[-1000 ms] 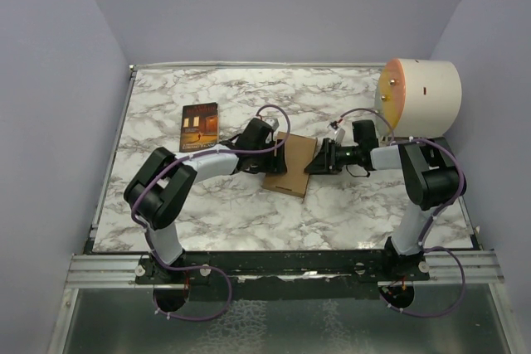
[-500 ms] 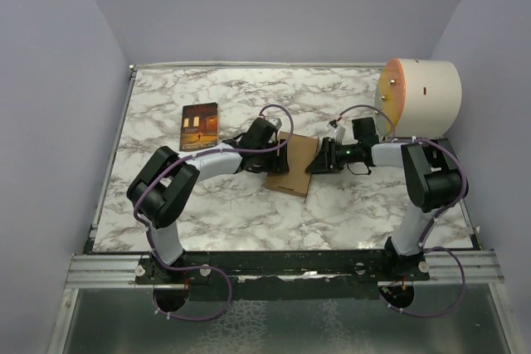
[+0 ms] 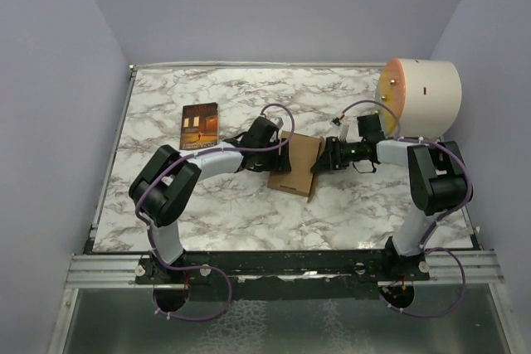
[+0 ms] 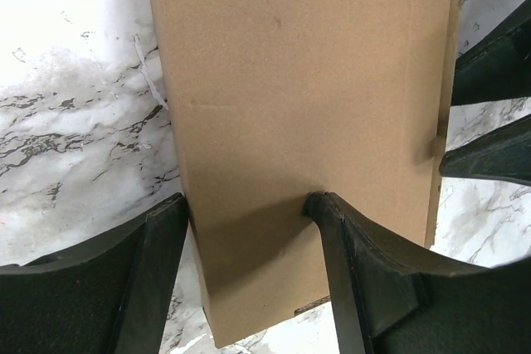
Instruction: Fold the paper box
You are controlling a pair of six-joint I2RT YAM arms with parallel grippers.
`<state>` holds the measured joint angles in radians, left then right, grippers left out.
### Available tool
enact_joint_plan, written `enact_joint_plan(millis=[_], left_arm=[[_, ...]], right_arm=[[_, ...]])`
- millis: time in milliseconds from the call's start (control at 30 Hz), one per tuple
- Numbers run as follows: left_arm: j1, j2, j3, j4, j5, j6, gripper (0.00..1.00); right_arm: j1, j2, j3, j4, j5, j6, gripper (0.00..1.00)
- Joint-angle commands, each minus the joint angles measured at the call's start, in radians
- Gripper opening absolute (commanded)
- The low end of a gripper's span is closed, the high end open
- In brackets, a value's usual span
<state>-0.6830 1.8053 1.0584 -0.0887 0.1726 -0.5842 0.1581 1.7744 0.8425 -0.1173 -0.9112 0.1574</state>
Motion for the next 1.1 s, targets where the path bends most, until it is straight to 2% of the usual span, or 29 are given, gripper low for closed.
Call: enact_joint_plan(millis=[0,300,667,767,867,933,1000,1067], left_arm=[[-0.002,0.021,0.017,-0.031,0.032,0.025,0.65],[0.009,0.009,-0.002,-0.027,0.034,0.023,0.65],[0.017,-0.020,-0.021,-0.021,0.038,0.023,0.65],[0.019,-0.029,-0.021,-0.025,0.040,0.027,0.65],[0.020,-0.032,-0.022,-0.027,0.041,0.033,0.65],[0.022,-0.033,-0.024,-0.027,0.042,0.036,0.65],[0.024,-0.035,-0.028,-0.028,0.041,0.037,0.65],[0.023,-0.037,-0.031,-0.024,0.042,0.037,0.65]], right_arm=[[-0.047,-0.019,0.030,-0.045,-0.088,-0.123,0.53],[-0.087,-0.058,0.059,-0.193,-0.128,-0.321,0.66],[-0.103,-0.253,0.045,-0.345,-0.123,-0.669,0.66],[-0.103,-0.326,0.007,-0.428,-0.214,-0.921,0.67],[-0.101,-0.427,-0.078,-0.584,-0.311,-1.413,0.74],[-0.101,-0.497,-0.152,-0.633,-0.315,-1.687,0.84],[-0.087,-0.558,-0.214,-0.575,-0.283,-1.750,0.88],[-0.056,-0.577,-0.251,-0.499,-0.232,-1.742,0.82]])
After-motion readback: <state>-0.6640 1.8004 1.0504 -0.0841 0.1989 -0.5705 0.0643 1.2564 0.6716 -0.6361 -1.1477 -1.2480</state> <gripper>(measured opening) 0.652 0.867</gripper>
